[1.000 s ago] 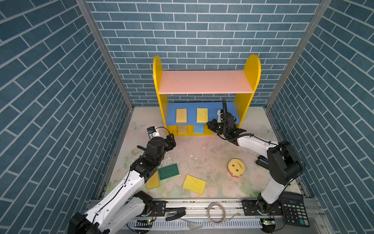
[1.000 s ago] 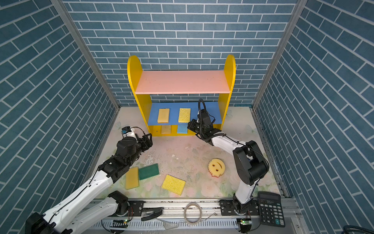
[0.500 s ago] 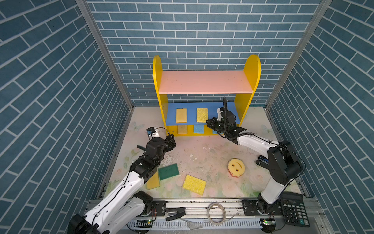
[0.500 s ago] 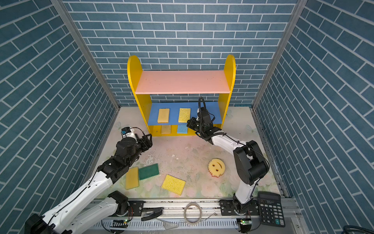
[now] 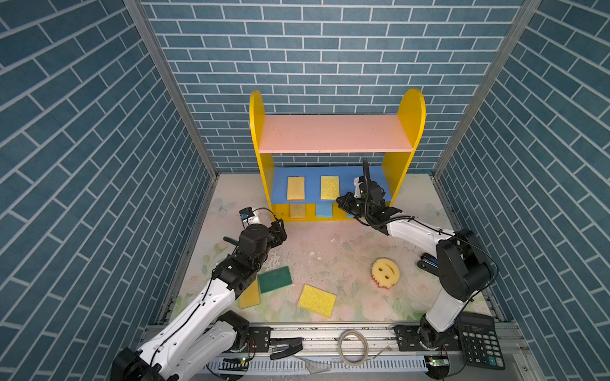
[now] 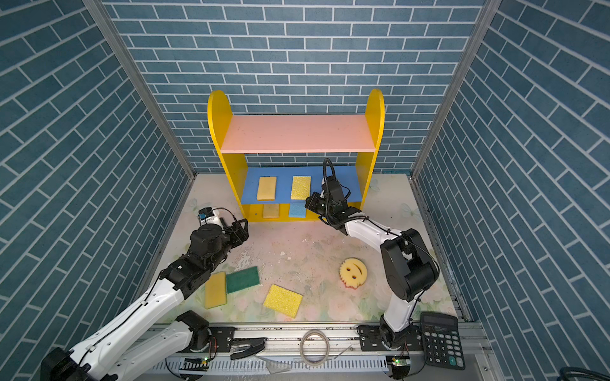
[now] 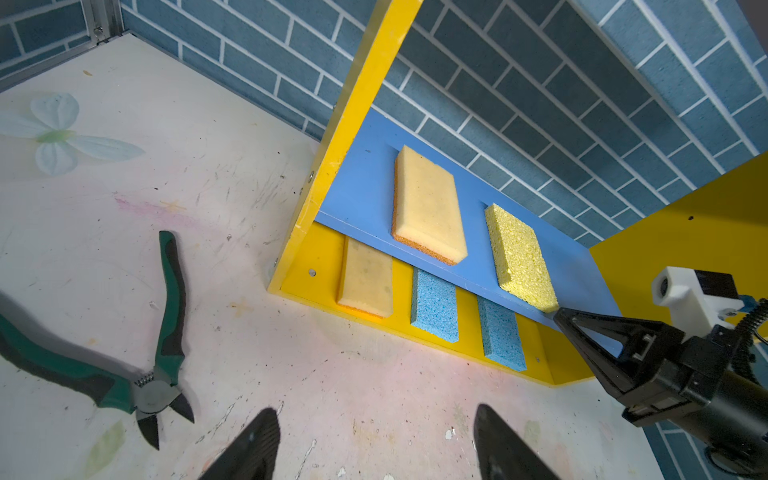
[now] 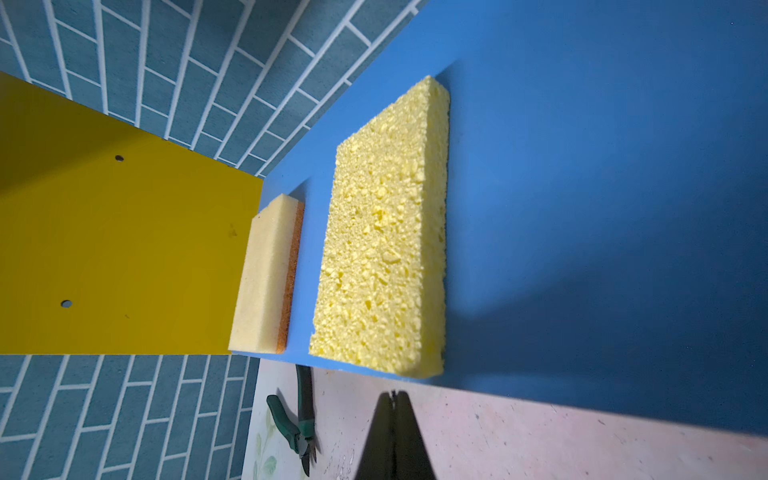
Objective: Place and organize the cleaning sponges onto the shelf
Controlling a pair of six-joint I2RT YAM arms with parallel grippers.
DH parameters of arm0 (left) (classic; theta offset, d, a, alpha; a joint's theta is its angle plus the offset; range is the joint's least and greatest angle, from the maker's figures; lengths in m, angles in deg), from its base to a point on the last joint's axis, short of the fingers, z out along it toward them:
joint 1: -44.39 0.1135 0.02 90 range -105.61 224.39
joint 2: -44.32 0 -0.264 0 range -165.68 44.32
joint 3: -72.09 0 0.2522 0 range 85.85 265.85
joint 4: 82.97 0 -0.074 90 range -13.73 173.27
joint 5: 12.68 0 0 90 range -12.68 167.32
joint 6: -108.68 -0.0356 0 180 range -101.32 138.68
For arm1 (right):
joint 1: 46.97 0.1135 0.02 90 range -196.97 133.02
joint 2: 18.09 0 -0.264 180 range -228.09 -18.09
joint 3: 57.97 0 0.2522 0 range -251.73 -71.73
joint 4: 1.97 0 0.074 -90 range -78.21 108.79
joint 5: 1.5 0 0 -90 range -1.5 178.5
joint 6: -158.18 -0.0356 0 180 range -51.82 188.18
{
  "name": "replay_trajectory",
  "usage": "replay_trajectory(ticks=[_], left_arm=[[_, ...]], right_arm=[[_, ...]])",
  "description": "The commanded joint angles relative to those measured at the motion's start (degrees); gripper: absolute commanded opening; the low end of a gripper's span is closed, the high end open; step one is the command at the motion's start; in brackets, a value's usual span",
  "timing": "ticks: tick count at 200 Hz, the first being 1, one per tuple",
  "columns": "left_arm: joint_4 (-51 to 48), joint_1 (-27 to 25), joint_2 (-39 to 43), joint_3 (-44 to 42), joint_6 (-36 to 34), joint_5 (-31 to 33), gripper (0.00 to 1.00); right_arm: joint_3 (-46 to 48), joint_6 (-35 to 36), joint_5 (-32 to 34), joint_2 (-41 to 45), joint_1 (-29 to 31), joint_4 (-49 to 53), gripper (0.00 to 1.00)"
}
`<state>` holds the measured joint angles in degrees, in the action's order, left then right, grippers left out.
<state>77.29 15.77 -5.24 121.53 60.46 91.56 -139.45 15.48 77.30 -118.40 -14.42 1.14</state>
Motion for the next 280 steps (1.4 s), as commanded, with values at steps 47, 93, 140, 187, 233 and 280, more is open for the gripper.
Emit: replay_trajectory(ticks=[47,93,140,187,233,280], left_arm=[[-1.55,0.41,0.78,-0.56,-0.29,1.32,0.75],[-1.24,0.50,-0.04,-0.30,-0.49,0.97,0.75],[-1.13,0.43,-0.27,-0.43,-0.30,0.70,0.75],[-1.35,0.50,-0.27,-0.11,-0.27,-0.09,0.75],[-5.72,0.68,0.94,1.54,0.05,1.94,0.75],[-10.72,3.01,1.31,3.33,0.14,1.73,0.75]], right_arm=[[-4.22,-1.30,-1.01,-3.40,-0.30,-0.47,0.00],[-3.58,-0.95,-0.67,-3.50,-0.47,-2.27,0.00],[-2.11,-1.70,-0.63,-3.36,-0.56,-3.44,0.00],[-1.01,-2.46,-1.87,-2.33,-0.56,-3.75,0.00],[1.63,0.49,-1.25,4.01,0.87,6.32,0.00],[0.83,19.98,1.96,11.10,8.89,28.21,0.16]])
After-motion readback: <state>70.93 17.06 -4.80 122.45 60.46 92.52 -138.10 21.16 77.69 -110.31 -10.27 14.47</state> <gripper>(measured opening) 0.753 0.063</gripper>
